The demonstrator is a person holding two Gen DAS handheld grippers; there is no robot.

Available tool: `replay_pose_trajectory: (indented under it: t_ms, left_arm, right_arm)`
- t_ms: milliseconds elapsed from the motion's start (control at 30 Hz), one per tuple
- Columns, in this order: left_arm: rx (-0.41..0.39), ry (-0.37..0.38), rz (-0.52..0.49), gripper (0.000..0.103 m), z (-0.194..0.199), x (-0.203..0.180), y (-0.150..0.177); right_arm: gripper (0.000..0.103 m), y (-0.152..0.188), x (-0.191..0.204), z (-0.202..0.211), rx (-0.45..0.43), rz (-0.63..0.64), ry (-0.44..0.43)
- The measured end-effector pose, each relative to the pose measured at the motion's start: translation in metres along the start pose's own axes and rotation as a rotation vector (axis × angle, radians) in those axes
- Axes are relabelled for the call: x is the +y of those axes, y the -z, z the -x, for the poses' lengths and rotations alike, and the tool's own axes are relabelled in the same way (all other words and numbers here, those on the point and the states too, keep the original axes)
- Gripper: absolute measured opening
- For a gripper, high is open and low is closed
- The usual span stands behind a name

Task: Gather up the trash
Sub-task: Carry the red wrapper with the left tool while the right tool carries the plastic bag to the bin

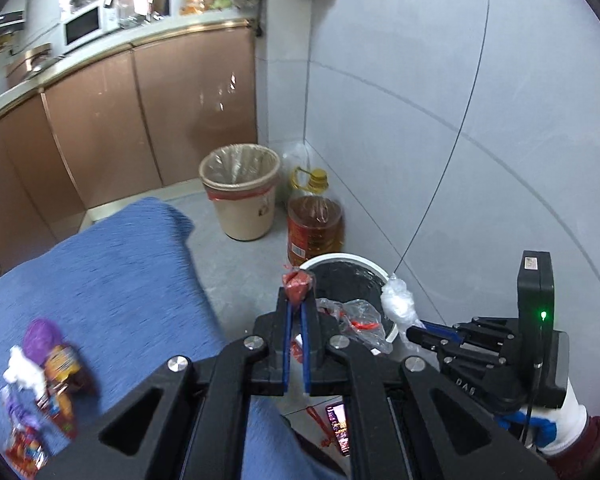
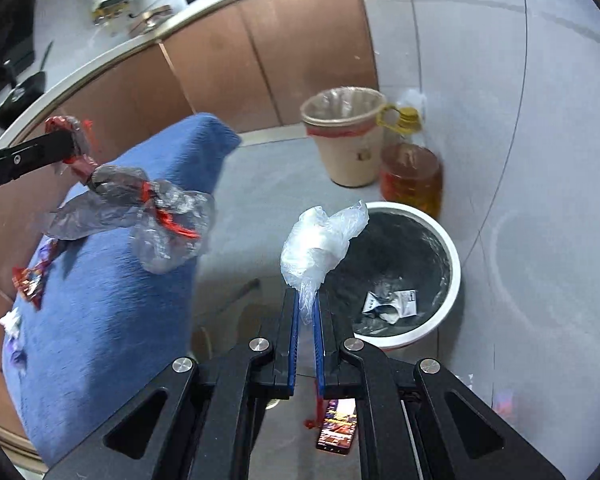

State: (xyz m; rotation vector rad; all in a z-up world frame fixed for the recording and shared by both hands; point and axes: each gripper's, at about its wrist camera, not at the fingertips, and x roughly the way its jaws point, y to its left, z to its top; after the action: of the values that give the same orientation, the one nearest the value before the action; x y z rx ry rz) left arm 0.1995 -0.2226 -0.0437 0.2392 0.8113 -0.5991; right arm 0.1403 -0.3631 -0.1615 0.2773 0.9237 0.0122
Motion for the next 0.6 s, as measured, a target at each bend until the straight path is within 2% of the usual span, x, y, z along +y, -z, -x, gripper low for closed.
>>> replay_pose_trajectory:
  t_ms: [300, 600]
  left_arm:
    - [0.113, -0.012, -0.021, 0.004, -0.112, -0.019, -0.016]
    - [0.177, -0.024, -0.001, 0.007, -0.188, -0.028, -0.025]
  right_arm:
    - [0.007, -0.014, -0.041, -0.070, 0.072, -0.049, 0.054]
    - [0.011, -0.019, -0.064, -0.116, 0.127, -0.061, 0.102]
